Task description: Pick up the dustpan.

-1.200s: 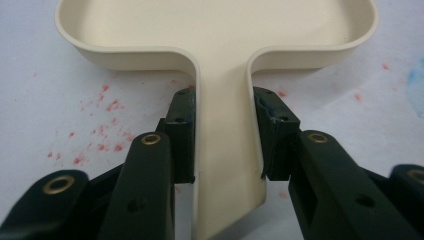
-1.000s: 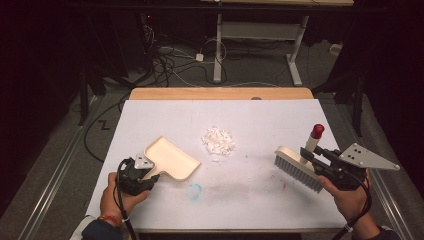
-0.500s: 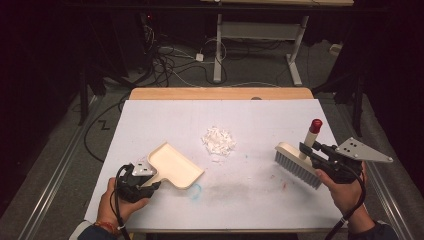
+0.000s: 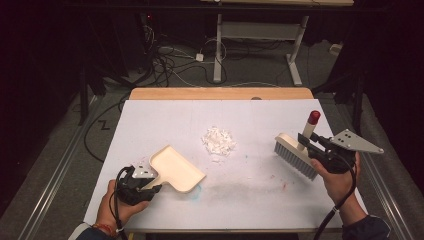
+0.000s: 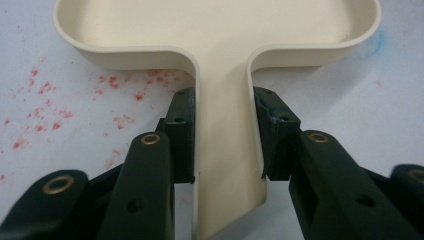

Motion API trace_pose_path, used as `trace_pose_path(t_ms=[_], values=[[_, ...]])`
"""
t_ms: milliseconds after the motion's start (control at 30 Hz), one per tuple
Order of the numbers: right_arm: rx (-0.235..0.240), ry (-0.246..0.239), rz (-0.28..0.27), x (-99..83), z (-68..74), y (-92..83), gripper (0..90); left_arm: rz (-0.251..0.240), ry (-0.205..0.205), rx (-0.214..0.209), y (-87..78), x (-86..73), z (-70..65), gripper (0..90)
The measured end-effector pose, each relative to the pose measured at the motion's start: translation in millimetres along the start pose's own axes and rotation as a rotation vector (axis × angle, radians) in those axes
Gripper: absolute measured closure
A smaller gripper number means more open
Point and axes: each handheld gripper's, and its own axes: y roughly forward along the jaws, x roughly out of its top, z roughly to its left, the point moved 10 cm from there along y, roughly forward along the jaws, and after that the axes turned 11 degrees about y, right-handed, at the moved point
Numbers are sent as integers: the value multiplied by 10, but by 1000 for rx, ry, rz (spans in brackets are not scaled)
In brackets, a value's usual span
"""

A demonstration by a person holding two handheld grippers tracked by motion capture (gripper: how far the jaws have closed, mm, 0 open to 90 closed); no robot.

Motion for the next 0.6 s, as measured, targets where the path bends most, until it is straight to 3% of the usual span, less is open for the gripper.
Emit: trace_pose_path(t_ms=[600], values=[[-30, -7, -5, 66, -116, 317, 709, 18, 16, -3, 32, -20, 1, 633]])
